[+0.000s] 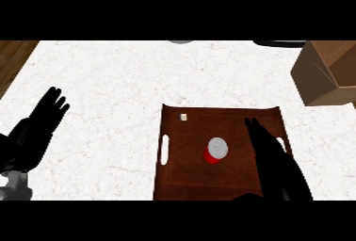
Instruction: Pick the can from the tray and place it in the cardboard box
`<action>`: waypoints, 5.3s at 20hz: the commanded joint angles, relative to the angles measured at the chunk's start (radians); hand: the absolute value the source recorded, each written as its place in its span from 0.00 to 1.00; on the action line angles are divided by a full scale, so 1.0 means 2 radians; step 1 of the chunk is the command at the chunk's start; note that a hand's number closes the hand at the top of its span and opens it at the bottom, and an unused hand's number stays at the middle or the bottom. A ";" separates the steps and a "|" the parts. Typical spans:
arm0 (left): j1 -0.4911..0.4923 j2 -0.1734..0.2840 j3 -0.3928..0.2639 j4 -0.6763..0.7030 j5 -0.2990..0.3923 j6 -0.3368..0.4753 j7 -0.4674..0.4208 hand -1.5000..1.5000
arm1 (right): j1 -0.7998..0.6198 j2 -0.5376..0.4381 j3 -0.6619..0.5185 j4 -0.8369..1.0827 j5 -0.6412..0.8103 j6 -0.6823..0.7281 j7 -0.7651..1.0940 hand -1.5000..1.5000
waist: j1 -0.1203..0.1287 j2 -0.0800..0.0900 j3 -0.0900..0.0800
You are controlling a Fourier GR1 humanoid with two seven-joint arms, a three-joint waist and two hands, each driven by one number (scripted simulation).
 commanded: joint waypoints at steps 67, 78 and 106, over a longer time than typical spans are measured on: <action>0.015 -0.058 0.072 -0.015 -0.057 -0.054 0.031 0.50 | -0.108 0.153 -0.027 0.304 0.032 0.069 0.038 0.00 | -0.015 -0.001 0.002; 0.022 -0.064 0.100 -0.056 -0.059 -0.073 0.062 0.50 | -0.110 0.153 -0.056 0.273 0.077 0.112 -0.020 1.00 | -0.016 -0.002 0.002; 0.009 -0.089 0.084 -0.045 -0.088 -0.080 0.049 0.50 | -0.528 0.035 -0.237 0.745 0.158 -0.112 -0.169 1.00 | 0.008 0.003 0.003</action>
